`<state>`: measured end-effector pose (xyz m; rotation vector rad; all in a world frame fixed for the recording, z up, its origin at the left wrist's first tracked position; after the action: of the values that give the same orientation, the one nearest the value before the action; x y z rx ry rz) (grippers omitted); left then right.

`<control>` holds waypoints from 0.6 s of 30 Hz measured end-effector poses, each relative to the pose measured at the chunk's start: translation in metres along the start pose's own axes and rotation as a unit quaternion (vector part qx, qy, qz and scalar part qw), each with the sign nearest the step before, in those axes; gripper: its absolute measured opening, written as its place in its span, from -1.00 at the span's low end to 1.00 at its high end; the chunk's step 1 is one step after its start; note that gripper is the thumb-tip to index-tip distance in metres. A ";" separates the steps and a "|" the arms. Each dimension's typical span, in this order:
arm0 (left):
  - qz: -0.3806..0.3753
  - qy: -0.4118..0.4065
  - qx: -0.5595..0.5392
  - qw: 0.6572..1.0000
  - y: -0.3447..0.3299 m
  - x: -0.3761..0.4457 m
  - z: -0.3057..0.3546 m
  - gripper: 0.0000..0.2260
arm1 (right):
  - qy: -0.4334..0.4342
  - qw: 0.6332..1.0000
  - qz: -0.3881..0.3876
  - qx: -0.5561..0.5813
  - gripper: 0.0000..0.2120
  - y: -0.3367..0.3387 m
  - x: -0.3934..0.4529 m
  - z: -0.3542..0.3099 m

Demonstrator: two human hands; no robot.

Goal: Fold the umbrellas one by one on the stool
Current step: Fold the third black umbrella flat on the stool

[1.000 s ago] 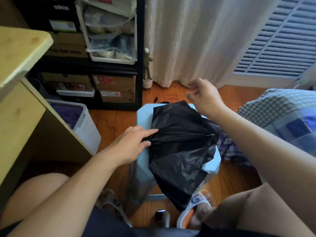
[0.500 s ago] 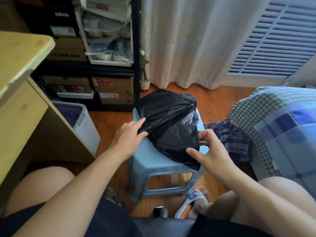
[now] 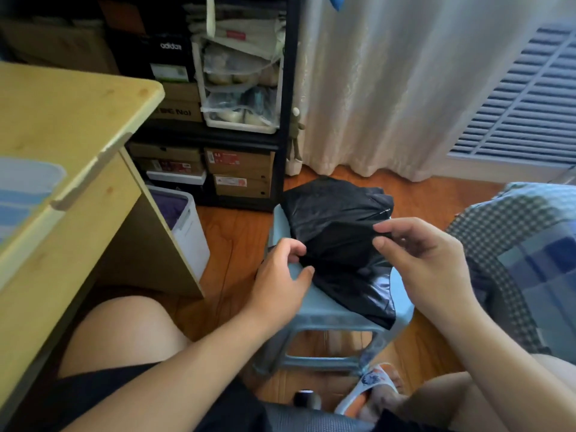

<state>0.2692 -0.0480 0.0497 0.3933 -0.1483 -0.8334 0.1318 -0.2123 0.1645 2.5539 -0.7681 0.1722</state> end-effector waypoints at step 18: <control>0.037 -0.066 0.116 0.990 -0.006 0.022 -0.003 -0.81 | -0.116 0.987 0.001 0.111 -0.90 0.026 0.042 0.039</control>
<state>0.2808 -0.0678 0.0438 0.5470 -0.3839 -0.7704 0.1524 -0.2706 0.1504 2.8187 -0.8810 -0.0447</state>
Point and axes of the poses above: each hand's wrist, its own x-axis towards the middle knuckle, its own y-axis out of the back of the hand, z = x × y, the point moved 10 cm from there along x, towards the middle knuckle, and after that the axes turned 11 degrees about -z, right-handed, at the moved point
